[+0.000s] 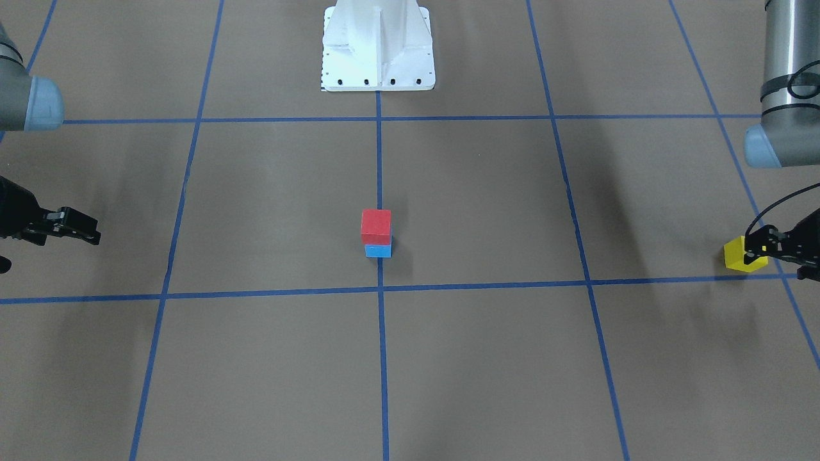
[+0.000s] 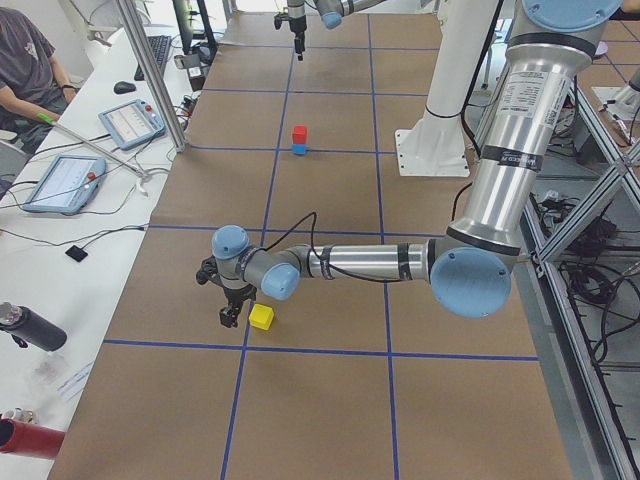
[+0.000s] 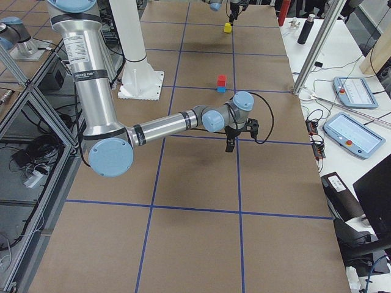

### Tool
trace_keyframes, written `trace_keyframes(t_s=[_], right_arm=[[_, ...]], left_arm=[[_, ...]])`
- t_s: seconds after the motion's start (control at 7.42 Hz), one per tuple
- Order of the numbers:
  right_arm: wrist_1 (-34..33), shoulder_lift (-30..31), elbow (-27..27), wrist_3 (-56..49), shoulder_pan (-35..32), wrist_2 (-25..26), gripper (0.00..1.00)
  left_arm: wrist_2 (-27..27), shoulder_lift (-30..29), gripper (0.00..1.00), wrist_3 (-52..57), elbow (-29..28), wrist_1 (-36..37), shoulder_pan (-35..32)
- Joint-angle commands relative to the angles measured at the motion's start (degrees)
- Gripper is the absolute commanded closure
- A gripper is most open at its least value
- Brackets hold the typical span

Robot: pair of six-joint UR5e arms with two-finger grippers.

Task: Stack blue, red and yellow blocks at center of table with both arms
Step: 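Lower the left gripper onto the yellow cube and close on it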

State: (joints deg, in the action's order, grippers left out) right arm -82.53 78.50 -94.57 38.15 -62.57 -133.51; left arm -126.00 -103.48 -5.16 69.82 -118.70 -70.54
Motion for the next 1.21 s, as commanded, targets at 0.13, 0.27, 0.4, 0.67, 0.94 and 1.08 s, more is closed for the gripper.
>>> trace_keyframes(t_s=[0.13, 0.27, 0.4, 0.67, 0.94, 1.08], right_arm=[[-0.1, 0.0, -1.0, 0.3, 0.0, 0.0, 0.00], [-0.1, 0.0, -1.0, 0.2, 0.0, 0.0, 0.00], [-0.1, 0.0, -1.1, 0.3, 0.0, 0.0, 0.00], [-0.1, 0.0, -1.1, 0.3, 0.0, 0.0, 0.00], [-0.1, -0.1, -1.1, 0.3, 0.0, 0.0, 0.00], [-0.1, -0.1, -1.1, 0.3, 0.0, 0.0, 0.00]], left_arm=[[-1.3, -0.1, 0.01, -0.7, -0.6, -0.6, 0.6], [-3.4, -0.1, 0.01, -1.4, -0.6, -0.3, 1.0], [-4.8, -0.1, 0.01, -1.9, -0.6, -0.3, 1.5], [-4.4, 1.3, 0.01, -1.9, -0.9, -0.2, 2.4], [-4.3, 2.5, 0.03, -1.4, -0.9, -0.3, 2.4], [-4.4, 2.5, 0.34, -1.9, -0.7, -0.2, 2.5]])
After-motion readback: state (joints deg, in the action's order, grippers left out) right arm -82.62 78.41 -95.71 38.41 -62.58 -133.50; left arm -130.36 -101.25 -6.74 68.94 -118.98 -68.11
